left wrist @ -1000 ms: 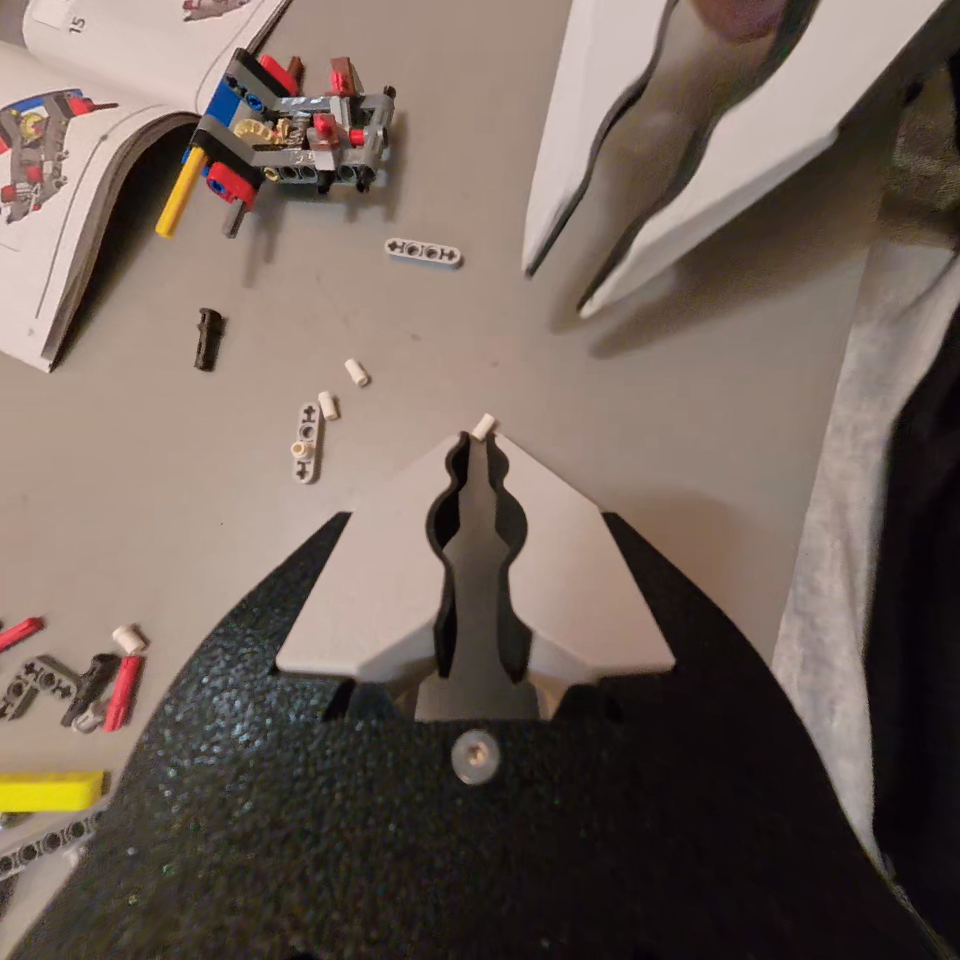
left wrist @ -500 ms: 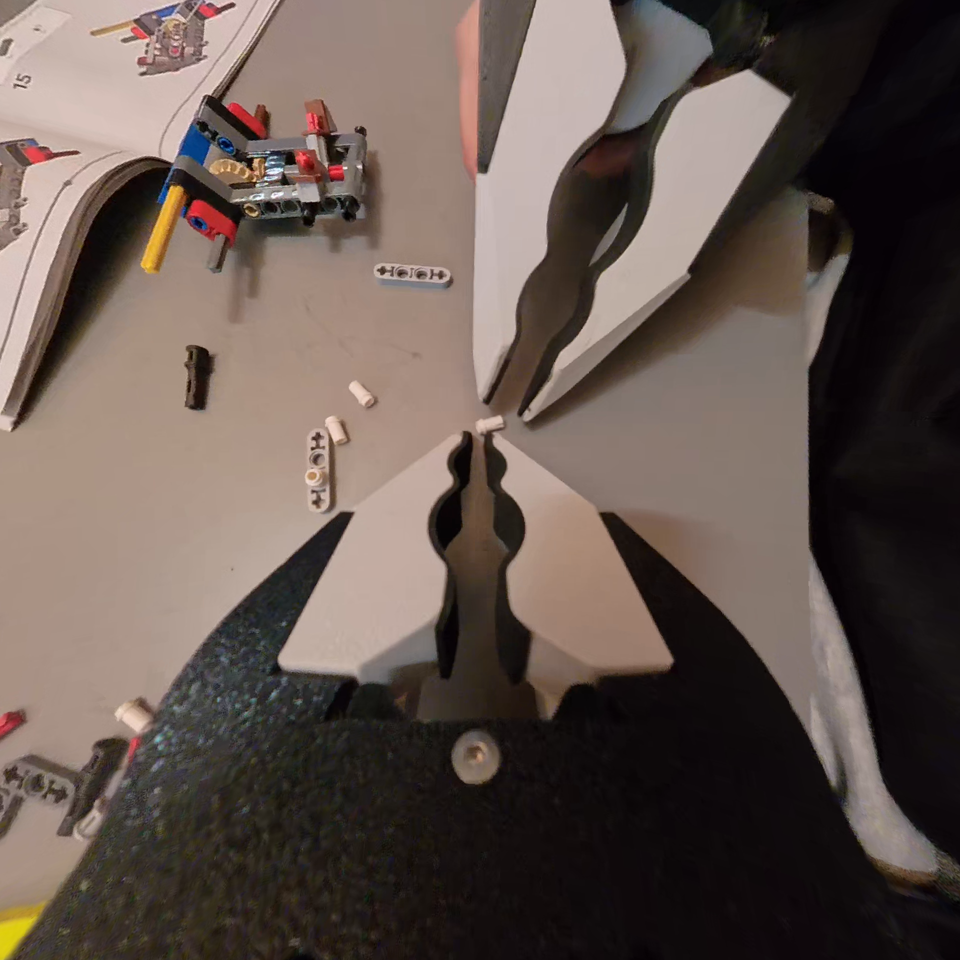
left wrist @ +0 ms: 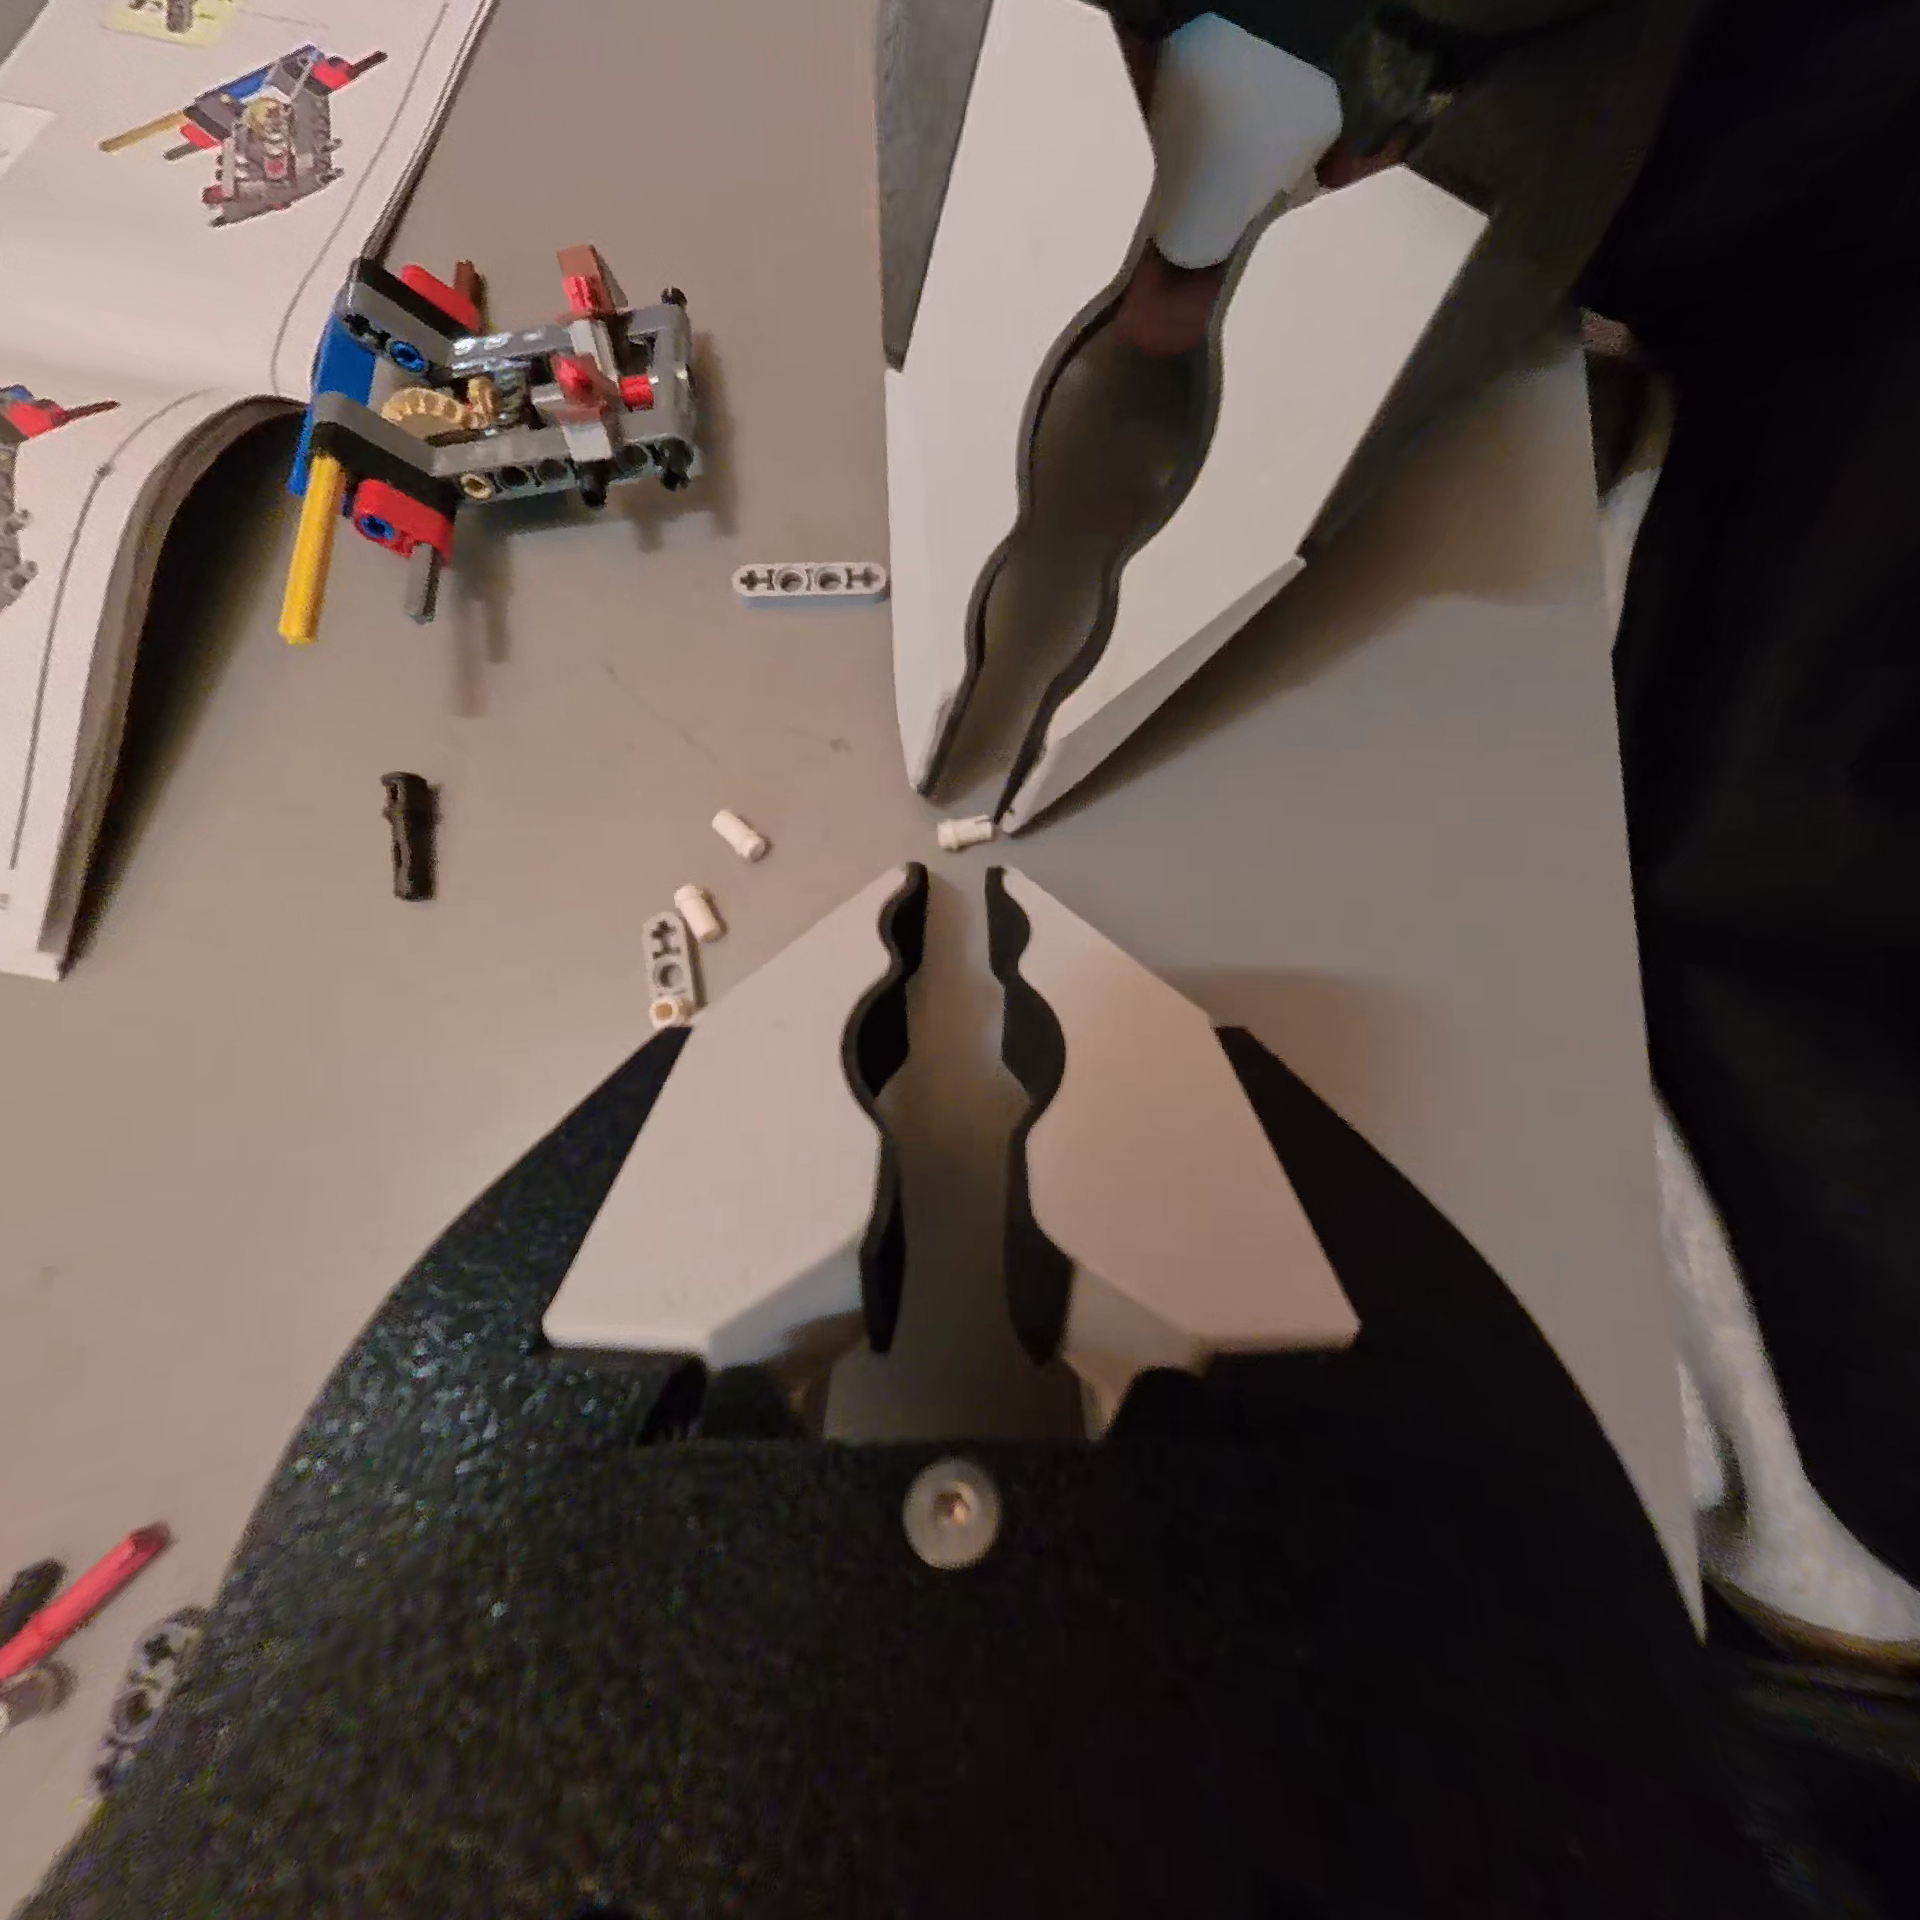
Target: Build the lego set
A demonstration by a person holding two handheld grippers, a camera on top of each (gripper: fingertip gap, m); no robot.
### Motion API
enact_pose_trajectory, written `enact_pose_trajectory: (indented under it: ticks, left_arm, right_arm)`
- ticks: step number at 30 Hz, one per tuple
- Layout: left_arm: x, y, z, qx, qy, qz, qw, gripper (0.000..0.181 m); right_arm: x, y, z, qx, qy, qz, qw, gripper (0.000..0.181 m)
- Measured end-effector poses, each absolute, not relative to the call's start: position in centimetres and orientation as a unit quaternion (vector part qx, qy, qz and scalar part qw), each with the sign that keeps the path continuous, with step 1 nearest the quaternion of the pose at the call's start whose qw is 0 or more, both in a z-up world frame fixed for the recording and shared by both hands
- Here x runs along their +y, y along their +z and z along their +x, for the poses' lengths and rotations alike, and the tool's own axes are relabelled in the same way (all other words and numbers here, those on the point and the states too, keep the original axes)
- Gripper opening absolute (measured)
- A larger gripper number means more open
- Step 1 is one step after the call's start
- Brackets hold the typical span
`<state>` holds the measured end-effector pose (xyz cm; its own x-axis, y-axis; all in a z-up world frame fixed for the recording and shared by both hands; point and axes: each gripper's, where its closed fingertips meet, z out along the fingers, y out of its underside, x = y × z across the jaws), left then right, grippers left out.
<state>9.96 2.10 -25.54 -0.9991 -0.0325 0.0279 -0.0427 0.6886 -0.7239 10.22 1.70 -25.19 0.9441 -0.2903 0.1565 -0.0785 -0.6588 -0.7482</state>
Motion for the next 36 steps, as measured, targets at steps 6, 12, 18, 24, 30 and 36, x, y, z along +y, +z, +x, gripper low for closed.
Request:
enact_pose_trajectory:
  ticks: [6, 12, 18, 24, 30, 36]
  left_arm:
    - [1.6, -25.5, 10.4, -0.922, 0.388, 0.001, 0.010, 0.006]
    - [1.1, -25.7, 9.9, -0.918, 0.396, -0.006, 0.027, 0.007]
    - [1.5, -25.8, 9.8, -0.918, 0.397, 0.002, 0.001, 0.003]
    - [1.8, -25.8, 9.5, -0.916, 0.401, 0.011, -0.001, 0.005]
    - [1.9, -25.8, 9.5, -0.915, 0.403, 0.012, 0.009, 0.005]
    - [1.9, -25.7, 9.7, -0.914, 0.405, 0.022, 0.021, 0.007]
  right_arm:
    - [1.7, -25.2, 9.9, 0.138, -0.130, -0.899, 0.394, 0.009]
    - [1.5, -25.5, 10.1, 0.131, -0.124, -0.904, 0.388, 0.003]
    - [1.1, -25.5, 10.5, 0.143, -0.135, -0.901, 0.387, 0.006]
    - [1.4, -25.1, 9.7, 0.122, -0.128, -0.906, 0.385, 0.011]
    - [2.1, -25.3, 9.9, 0.140, -0.110, -0.900, 0.398, 0.011]
    - [1.9, -25.5, 9.9, 0.142, -0.102, -0.902, 0.396, 0.003]
